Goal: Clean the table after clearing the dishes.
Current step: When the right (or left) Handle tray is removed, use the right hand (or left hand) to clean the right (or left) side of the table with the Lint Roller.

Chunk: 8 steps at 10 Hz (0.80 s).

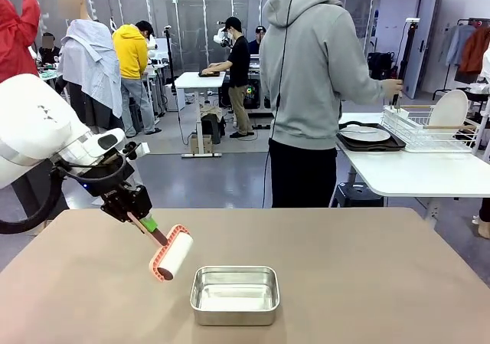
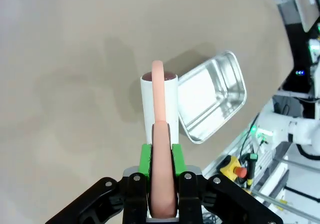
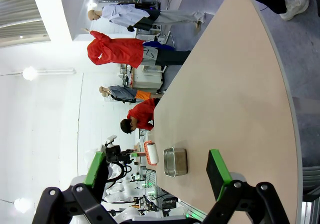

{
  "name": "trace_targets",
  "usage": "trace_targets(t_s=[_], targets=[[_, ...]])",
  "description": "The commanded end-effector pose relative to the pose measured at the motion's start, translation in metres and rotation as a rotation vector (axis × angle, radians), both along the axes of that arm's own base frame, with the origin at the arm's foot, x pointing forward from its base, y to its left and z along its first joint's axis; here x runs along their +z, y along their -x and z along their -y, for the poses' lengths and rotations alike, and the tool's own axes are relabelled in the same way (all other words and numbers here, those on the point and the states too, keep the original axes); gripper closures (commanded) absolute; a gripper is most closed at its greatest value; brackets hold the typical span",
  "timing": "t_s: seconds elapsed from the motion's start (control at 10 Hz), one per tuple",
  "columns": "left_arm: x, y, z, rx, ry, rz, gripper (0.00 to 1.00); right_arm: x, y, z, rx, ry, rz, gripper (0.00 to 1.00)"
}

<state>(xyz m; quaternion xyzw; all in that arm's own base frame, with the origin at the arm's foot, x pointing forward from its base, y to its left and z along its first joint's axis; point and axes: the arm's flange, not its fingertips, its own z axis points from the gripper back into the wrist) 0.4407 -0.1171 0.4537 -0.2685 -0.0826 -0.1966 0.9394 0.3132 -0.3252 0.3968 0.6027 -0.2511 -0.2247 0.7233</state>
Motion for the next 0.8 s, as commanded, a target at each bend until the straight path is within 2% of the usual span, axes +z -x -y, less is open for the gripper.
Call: trace_targets(t_s=[0.0,0.2,0.3,0.4,0.7], targets=[[-0.02,-0.046,-0.005,0.136,0.081,-0.008,0.8,0.003,0.004,-0.002,0.012,0.012,0.0,0.0],[-0.038,-0.066,-0.006,0.266,0.142,-0.019,0.8,0.003,0.004,-0.002,0.012,0.012,0.0,0.0],[-0.045,-0.07,-0.003,0.3,0.153,-0.067,0.8,0.003,0.004,-0.002,0.012,0.012,0.0,0.0],[-0.053,-0.073,-0.002,0.303,0.175,-0.121,0.8,0.003,0.004,-0.002,0.012,0.012,0.0,0.0],[-0.082,-0.083,-0.007,0.357,0.191,-0.184,0.8,0.003,0.004,-0.002,0.012,0.012,0.0,0.0]])
